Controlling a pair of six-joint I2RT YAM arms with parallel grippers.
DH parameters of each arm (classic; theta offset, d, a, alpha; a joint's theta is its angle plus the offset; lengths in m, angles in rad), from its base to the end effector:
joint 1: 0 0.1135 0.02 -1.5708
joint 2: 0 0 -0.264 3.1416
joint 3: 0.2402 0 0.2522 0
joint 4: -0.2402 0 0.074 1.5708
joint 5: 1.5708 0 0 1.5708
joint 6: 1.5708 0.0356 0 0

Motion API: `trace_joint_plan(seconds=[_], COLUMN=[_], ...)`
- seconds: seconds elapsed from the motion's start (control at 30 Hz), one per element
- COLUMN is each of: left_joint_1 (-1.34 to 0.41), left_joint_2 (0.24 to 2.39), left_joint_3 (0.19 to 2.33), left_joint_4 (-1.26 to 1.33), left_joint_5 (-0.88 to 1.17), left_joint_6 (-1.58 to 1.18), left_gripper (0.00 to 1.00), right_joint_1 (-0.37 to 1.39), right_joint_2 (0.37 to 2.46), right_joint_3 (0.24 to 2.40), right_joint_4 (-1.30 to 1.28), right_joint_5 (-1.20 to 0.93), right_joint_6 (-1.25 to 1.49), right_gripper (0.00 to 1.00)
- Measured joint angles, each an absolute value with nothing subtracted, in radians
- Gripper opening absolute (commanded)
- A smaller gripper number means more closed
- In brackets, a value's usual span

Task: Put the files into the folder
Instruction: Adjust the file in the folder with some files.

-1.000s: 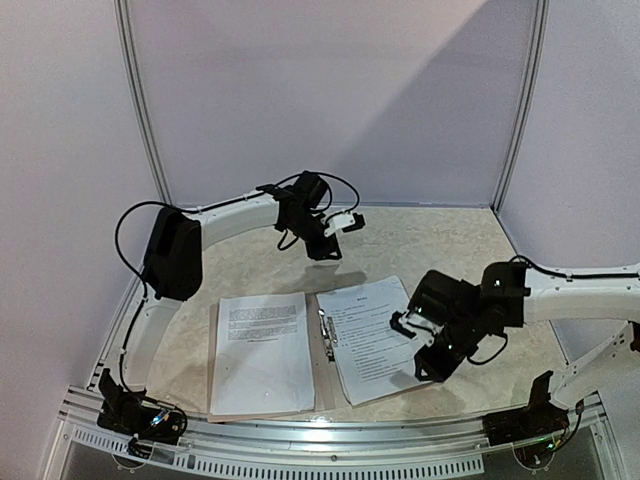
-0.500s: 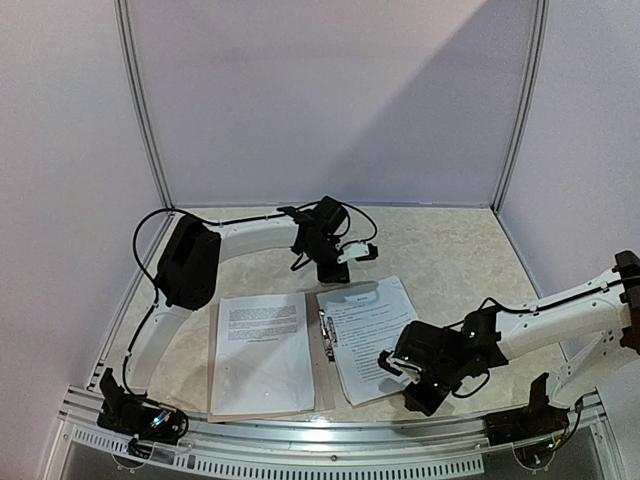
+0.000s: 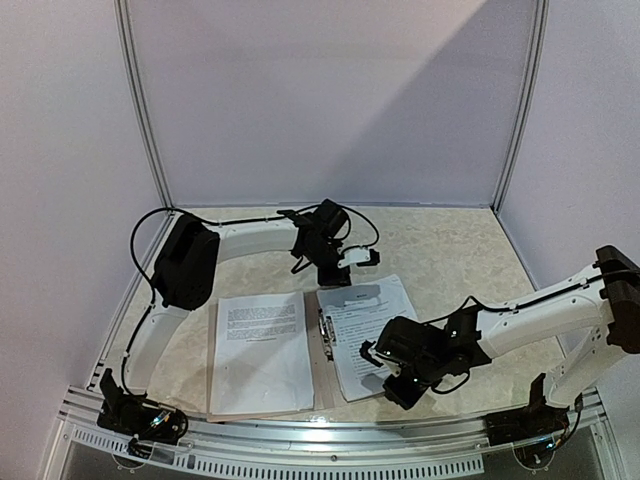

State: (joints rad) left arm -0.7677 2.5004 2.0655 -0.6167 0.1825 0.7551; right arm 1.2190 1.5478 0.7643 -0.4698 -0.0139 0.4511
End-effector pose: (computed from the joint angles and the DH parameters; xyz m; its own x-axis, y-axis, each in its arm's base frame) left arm 0.3791 -0.3749 0.1280 0.0576 0.8811 -0.4693 0.9726 0.0565 0.2253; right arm 0.0905 0.2480 0.1429 -0.7045 -0.6542 -0.2752 -0.7034 0.6952 0.1480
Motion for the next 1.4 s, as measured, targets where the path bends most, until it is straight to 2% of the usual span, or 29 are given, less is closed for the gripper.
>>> trace_joint_plan(seconds=[0.27,0.5,0.7,0.93,1.07,1.27,1.4], left_joint_1=[-0.768,-0.763,-0.759,-0.756,-0.756,-0.762,-0.766], left_joint_2=[2.495,2.495,2.434,2.209,2.156,2.156,2.165], left_joint_3=[2.064,2.195,2.237,1.958,1.829,1.691,1.682], left_joint_4=[-0.616,-0.691,-0.694,-0.732,-0.771,-0.783,-0.770], left_joint_5=[0.173,0.100,0.039,0.029,0.038,0.039,0.034], left_joint_6=[0.771,0.793,0.821,0.846,0.841,0.821,0.813], left_gripper=[0.40,0.45,0.44,0.44,0.42,0.39,0.39], right_joint_1=[1.215,1.199,1.057,0.839,0.817,0.818,0.818], right_joint_2=[1.546,1.501,1.383,1.355,1.406,1.517,1.544], right_joint_3=[0.766,0.780,0.854,0.836,0.808,0.791,0.791], right_joint_4=[-0.472,-0.478,-0.492,-0.669,-0.739,-0.719,-0.702], right_joint_5=[-0.030,-0.128,-0.101,0.211,0.318,0.308,0.284], right_joint_6=[0.436,0.400,0.433,0.571,0.604,0.587,0.578], right_gripper=[0.13,0.13,0.14,0.14,0.13,0.11,0.11])
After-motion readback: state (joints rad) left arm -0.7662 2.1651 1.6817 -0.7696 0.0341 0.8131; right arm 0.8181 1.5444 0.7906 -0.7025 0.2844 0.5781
